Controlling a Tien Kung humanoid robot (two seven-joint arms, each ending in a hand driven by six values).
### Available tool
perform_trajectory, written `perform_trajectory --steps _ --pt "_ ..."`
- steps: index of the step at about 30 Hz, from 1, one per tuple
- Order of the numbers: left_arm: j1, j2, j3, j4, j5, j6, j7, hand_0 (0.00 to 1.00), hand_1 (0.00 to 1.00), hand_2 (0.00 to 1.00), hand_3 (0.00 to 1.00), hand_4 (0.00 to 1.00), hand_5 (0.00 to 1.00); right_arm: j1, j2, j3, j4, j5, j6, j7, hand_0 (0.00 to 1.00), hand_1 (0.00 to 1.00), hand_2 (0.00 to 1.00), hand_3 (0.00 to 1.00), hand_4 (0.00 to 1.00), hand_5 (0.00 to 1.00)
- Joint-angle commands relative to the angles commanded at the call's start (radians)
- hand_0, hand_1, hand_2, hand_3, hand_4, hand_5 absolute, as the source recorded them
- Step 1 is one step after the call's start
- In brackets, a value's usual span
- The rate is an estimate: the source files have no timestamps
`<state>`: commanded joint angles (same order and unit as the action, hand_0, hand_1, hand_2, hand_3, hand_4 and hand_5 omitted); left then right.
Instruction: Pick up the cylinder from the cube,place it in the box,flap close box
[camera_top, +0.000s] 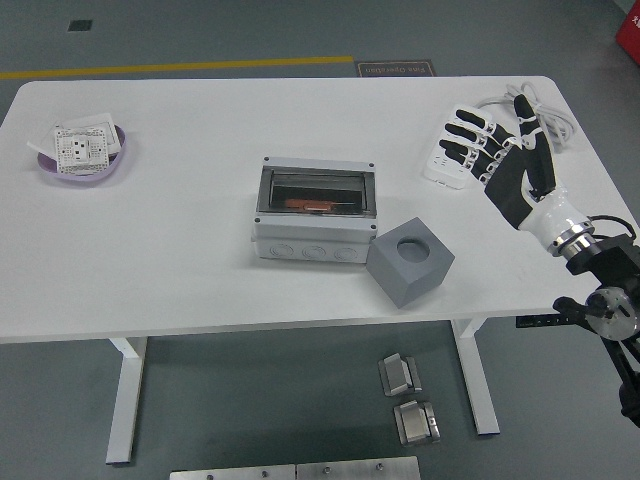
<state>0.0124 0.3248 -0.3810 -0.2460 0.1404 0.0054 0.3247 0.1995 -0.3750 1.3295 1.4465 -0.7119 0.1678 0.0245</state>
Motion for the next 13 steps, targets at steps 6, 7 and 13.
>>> perform_trajectory --steps 6,7,13 --pt "0.0 -0.001 -0.003 0.0 0.002 0.0 0.0 0.744 0.763 0.697 0.903 0.757 0.252 -0.003 0.001 0.002 0.001 -0.01 -0.005 0.001 0.937 0.771 0.803 0.811 0.998 0.998" --pt "0.0 -0.001 -0.004 0.0 0.002 0.0 0.0 0.744 0.763 0.697 0.903 0.757 0.252 -0.003 0.001 0.002 0.001 -0.013 -0.006 0.001 0.937 0.771 0.803 0.811 0.998 0.998" --pt "0.001 -0.002 -0.004 0.0 0.002 0.0 0.0 0.744 0.763 0.698 0.903 0.757 0.252 -0.004 0.001 0.002 0.002 -0.025 -0.011 0.002 0.929 0.763 0.795 0.801 0.998 0.998"
